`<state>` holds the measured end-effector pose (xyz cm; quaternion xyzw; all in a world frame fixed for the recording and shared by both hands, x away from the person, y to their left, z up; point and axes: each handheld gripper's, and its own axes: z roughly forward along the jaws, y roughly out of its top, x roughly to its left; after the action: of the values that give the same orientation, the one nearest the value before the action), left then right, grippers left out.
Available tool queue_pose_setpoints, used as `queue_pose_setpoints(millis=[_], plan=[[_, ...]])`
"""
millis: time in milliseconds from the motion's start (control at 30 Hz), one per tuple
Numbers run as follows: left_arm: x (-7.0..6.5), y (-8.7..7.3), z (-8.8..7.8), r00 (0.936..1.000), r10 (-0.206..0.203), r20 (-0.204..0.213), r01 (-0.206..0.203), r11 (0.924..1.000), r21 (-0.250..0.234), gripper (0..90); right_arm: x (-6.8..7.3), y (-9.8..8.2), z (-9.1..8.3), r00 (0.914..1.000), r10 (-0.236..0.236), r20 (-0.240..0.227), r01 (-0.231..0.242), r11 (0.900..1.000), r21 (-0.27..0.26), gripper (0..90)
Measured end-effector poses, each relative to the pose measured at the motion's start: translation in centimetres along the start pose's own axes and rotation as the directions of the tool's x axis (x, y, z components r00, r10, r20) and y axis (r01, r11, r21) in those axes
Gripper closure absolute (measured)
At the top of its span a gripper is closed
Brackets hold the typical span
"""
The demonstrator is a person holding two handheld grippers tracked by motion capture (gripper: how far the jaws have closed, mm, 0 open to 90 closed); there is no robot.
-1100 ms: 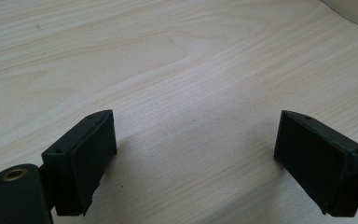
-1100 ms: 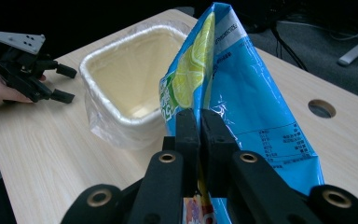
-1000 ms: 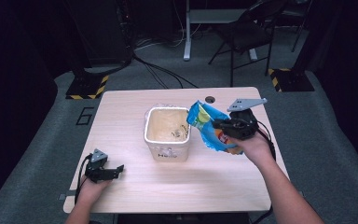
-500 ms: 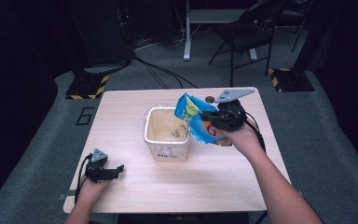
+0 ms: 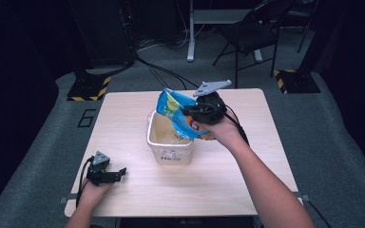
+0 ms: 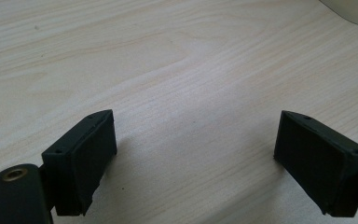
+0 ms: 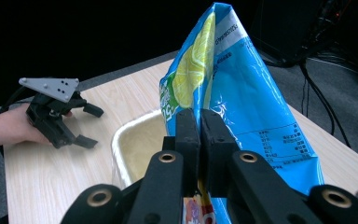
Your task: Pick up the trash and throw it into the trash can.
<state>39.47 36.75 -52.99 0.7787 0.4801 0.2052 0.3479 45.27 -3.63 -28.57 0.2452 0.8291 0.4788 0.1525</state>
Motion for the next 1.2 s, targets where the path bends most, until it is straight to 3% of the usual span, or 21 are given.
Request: queue_pose_setpoints(millis=[833,1167,1200], plan=[[0.1,0.0,0.0,1.0,0.003,0.006,-0.003,1.0,0.001,12.3,2.2,2.5,7.1,0.998,-0.023,-0.058,0.023,1.0,-0.011,84.9],[0.1,0.0,-0.1,0.9999,0.009,0.008,-0.009,0.9999,0.005,12.3,2.9,3.3,8.8,0.9964,-0.057,-0.063,0.057,0.998,0.001,89.1],[0.0,0.0,0.0,1.0,-0.005,0.008,0.005,1.0,-0.005,12.4,2.9,3.5,9.0,0.9964,-0.055,-0.064,0.054,0.999,-0.008,89.1]])
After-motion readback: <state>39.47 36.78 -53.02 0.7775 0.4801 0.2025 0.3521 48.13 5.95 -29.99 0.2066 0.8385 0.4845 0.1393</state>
